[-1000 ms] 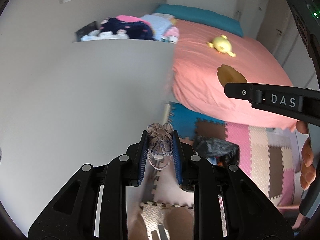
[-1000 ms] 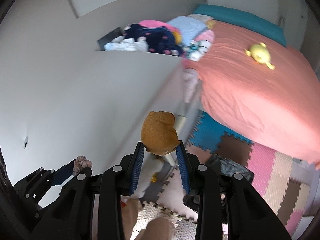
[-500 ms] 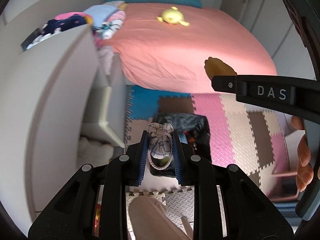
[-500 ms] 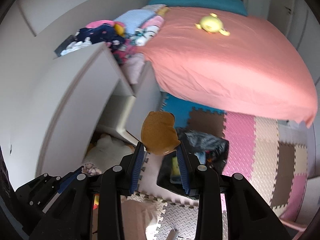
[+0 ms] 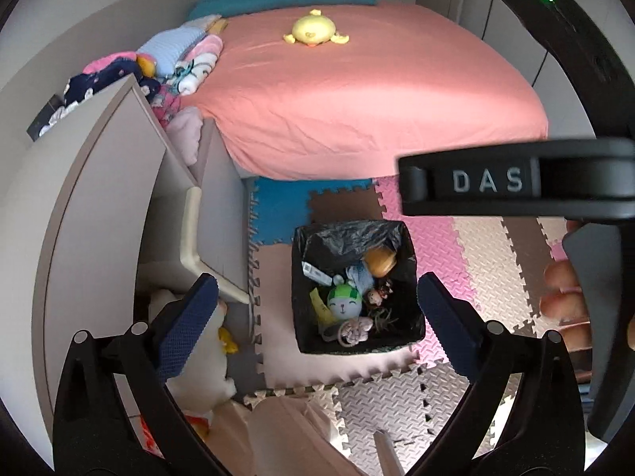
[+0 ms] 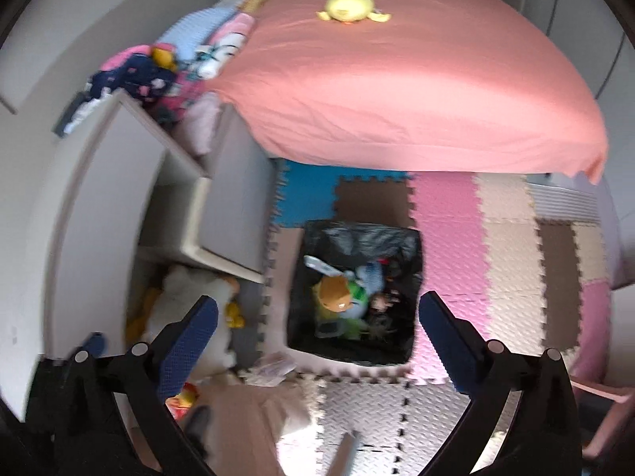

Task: Collect trash
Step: 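Raise both open tools from the bin and move back over the desk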

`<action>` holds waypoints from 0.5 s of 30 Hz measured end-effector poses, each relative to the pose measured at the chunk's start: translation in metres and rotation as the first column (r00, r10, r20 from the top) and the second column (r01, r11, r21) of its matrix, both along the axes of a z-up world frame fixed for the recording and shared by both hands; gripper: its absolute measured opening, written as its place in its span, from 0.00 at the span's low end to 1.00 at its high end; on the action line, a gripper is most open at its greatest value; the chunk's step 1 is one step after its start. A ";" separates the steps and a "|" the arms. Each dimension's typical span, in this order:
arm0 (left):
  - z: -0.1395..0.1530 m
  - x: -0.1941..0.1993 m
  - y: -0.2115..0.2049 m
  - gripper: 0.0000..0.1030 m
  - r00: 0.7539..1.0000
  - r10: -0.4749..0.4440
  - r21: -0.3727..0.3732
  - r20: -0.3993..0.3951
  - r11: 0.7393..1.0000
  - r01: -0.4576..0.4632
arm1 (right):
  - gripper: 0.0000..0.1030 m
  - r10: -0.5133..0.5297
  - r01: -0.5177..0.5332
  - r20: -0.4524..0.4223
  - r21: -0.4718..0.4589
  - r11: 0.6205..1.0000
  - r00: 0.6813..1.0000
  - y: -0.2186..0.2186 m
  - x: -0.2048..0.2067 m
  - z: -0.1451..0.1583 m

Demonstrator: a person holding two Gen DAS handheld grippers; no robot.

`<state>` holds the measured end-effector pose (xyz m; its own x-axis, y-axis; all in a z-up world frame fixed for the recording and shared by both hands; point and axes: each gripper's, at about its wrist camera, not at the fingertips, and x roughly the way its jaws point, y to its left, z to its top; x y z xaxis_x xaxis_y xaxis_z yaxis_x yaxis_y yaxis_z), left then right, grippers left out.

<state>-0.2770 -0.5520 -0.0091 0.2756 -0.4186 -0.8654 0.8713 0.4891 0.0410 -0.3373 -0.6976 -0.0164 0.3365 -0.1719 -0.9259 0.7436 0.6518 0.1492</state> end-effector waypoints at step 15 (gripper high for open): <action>0.004 0.018 0.016 0.94 0.999 0.037 -0.019 -0.037 0.999 -0.038 | 0.98 0.015 -0.015 0.018 -0.008 1.000 1.000 0.003 0.008 0.003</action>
